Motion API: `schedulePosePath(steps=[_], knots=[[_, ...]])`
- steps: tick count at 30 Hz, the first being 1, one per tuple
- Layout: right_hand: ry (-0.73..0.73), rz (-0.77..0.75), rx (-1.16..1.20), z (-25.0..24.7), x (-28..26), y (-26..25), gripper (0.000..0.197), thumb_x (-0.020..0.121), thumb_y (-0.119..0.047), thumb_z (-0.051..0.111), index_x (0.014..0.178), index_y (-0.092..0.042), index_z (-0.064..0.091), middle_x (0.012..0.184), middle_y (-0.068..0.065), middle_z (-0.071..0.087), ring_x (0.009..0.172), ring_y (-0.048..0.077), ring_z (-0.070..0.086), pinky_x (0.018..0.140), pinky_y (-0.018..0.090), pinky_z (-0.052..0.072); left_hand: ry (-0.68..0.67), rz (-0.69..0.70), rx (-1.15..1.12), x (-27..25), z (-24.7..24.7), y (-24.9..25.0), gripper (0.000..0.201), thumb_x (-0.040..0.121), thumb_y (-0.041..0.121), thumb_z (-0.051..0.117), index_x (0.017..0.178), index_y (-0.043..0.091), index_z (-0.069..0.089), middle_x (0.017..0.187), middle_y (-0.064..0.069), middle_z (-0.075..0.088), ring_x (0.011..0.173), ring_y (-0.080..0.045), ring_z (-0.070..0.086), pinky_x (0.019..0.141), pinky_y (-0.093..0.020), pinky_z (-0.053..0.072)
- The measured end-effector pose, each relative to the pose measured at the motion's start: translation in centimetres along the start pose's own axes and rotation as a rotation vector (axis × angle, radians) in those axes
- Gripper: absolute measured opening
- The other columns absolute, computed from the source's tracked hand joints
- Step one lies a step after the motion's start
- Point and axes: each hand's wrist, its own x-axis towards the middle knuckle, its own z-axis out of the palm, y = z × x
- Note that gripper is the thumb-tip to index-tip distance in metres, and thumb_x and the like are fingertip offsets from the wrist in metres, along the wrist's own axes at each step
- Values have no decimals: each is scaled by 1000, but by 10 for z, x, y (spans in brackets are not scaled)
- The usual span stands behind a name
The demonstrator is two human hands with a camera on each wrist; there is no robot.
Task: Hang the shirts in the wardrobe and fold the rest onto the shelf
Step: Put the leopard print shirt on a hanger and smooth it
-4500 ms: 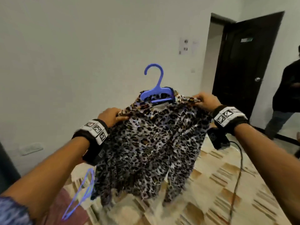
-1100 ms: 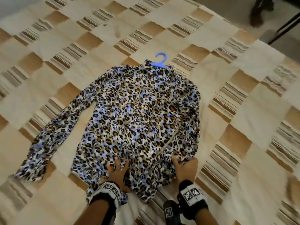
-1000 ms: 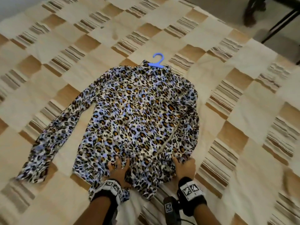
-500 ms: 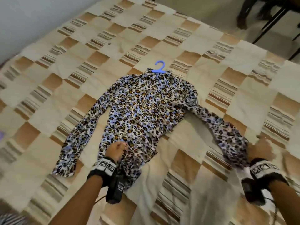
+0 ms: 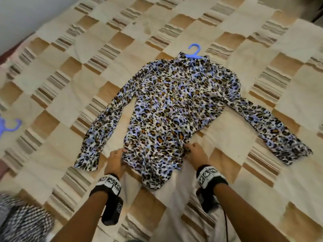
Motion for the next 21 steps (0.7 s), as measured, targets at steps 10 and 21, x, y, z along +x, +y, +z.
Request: schedulePosePath(steps=[10, 21], knots=[[353, 194, 8, -40, -51, 43, 11, 87, -21, 59, 81, -12, 55, 78, 6, 56, 70, 24, 51, 59, 29, 34, 96, 65, -38, 14, 5, 1, 10, 84, 14, 62, 86, 5, 66, 97, -16, 64, 93, -33, 60, 72, -35, 44], [0, 485, -429, -30, -155, 131, 27, 93, -36, 41, 95, -19, 62, 98, 2, 67, 87, 20, 63, 69, 24, 48, 29, -78, -226, -45, -21, -53, 35, 76, 8, 74, 58, 27, 50, 60, -4, 57, 79, -37, 65, 62, -31, 42]])
